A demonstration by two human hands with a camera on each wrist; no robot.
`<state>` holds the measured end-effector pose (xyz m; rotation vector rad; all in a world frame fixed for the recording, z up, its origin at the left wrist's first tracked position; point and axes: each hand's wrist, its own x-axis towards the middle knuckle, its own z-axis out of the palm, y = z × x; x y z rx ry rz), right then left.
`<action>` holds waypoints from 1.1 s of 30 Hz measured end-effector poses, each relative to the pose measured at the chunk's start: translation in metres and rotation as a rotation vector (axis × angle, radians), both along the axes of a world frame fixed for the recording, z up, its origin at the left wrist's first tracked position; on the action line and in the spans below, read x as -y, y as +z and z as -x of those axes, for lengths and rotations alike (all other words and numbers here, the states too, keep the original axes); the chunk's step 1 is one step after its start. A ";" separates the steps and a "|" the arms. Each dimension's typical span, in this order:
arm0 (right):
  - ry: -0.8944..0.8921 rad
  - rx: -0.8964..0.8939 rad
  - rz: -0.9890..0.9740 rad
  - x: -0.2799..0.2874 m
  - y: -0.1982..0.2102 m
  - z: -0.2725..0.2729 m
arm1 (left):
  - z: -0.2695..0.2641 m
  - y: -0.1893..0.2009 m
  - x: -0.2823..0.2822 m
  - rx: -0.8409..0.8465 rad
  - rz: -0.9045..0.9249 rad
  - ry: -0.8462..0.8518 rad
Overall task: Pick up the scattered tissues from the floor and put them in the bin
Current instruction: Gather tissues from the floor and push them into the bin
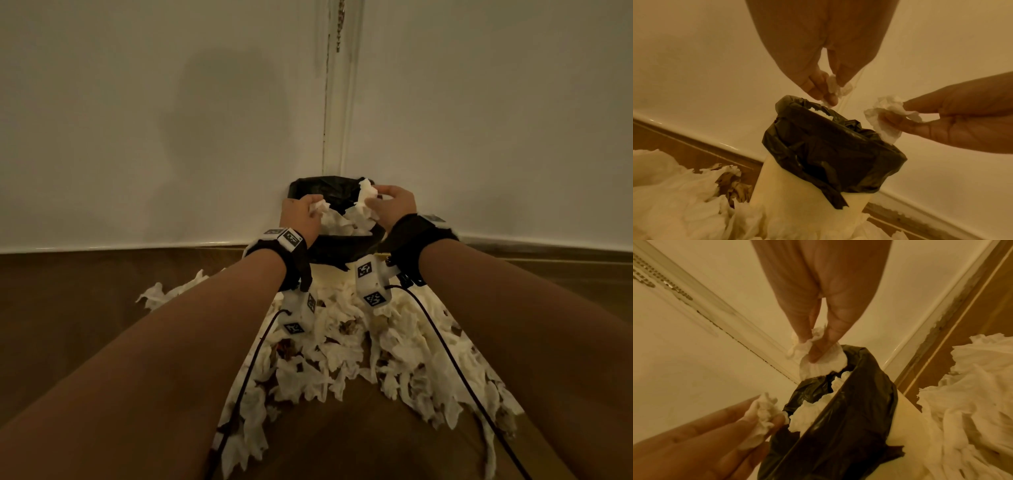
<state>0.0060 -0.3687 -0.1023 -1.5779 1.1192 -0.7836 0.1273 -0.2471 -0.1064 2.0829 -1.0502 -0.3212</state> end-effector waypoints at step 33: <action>0.236 -0.662 0.421 -0.135 -0.061 0.045 | 0.042 -0.073 -0.163 0.187 -0.471 0.009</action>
